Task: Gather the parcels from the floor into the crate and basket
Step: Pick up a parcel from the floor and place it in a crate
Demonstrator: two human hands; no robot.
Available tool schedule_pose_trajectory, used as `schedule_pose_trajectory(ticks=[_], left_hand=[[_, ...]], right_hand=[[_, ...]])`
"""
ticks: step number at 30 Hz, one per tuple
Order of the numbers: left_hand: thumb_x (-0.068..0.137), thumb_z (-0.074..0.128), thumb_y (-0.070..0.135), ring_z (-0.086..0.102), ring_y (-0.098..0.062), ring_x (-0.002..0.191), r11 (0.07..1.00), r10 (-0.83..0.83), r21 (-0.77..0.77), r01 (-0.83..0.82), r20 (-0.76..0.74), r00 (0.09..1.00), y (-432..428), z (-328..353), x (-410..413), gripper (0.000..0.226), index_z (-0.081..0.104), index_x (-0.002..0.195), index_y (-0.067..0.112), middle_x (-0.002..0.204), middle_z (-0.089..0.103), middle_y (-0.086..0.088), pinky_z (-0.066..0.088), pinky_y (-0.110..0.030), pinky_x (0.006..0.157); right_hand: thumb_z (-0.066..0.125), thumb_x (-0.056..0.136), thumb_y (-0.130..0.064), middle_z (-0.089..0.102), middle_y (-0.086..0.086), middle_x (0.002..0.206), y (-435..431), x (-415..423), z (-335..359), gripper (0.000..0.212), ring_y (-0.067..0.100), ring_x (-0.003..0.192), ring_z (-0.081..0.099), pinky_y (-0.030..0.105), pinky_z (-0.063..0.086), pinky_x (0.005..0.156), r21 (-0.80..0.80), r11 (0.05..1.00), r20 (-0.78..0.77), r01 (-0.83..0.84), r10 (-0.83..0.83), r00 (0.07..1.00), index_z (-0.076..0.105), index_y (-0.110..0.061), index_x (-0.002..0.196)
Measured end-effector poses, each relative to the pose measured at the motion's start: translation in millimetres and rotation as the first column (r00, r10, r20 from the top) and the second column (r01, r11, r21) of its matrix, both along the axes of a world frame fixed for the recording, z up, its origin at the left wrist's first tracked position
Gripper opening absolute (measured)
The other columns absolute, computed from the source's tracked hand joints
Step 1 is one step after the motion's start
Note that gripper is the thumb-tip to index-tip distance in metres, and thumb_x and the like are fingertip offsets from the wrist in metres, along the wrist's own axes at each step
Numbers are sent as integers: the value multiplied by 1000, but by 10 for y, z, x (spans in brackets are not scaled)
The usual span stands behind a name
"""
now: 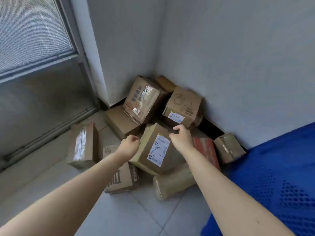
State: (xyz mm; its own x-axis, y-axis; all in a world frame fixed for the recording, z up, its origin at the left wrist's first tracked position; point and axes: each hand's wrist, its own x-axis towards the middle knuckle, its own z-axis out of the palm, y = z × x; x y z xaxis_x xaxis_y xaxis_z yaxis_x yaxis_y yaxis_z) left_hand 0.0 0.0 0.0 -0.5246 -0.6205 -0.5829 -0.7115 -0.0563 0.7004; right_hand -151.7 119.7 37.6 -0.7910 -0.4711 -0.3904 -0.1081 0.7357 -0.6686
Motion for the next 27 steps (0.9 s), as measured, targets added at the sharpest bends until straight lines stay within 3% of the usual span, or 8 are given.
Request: schedule_pose_trajectory(ticks=[4,9,13,16,21,23,25,27], left_hand=[[95,44,32,49,-18,115,999,23,-26,-26,-113,993,-141,-973,-231,41,50,133,18,133,48,-3,40,-31,96],[94,44,50,45,-6,108,998,16,-46,-32,-319,948,-194,-1592,-385,46,53,130,22,125,51,9,31,-23,86],[70,36,87,48,-12,123,1000,-4,-25,-4,-326,945,-110,-1676,-291,87,52,132,29,131,52,10,37,-38,105],[58,43,89,41,-13,131,998,-53,1,57,-350,935,-157,-1517,-268,107,35,147,28,147,35,8,35,-43,111],[71,60,73,65,-13,104,972,-96,160,172,-399,912,-368,-1236,-189,71,43,133,43,125,60,7,49,-32,92],[75,51,74,69,-20,81,937,-101,285,202,-332,938,-403,-1237,-99,68,54,128,32,105,65,0,51,-32,80],[87,39,70,59,-17,63,886,-93,407,223,-314,945,-259,-1270,52,57,68,103,24,81,60,1,48,-26,67],[93,26,70,70,-17,81,822,-111,507,261,-307,945,-97,-1368,182,62,72,99,28,92,72,1,50,-27,76]], right_hand=[[39,103,-27,27,14,149,-95,-131,-1003,52,31,119,48,31,32,80,21,986,0,167,-167,986,19,-19,151],[29,103,-49,39,8,151,-161,-60,-1798,62,31,131,44,35,33,92,-151,958,118,243,-227,967,6,-26,155],[40,97,-55,53,-4,139,-89,36,-1918,62,22,122,53,42,41,103,-243,930,139,275,-247,959,18,-34,151],[46,95,-57,62,-12,121,-9,109,-1858,44,12,111,59,43,46,99,-337,906,167,257,-211,963,42,-36,134],[34,72,-91,65,-6,127,174,-61,-1588,79,21,123,57,50,40,108,-370,896,297,247,-138,945,59,-39,128],[27,76,-91,71,-8,117,286,-30,-1527,76,18,115,61,48,40,107,-337,928,360,158,-29,933,62,-45,124],[22,85,-84,67,-19,117,382,104,-1592,62,5,110,58,41,33,110,-262,965,389,28,79,918,56,-51,125],[25,83,-85,57,-20,136,429,261,-1706,68,6,128,48,46,23,118,-219,972,432,-91,180,884,50,-50,135]])
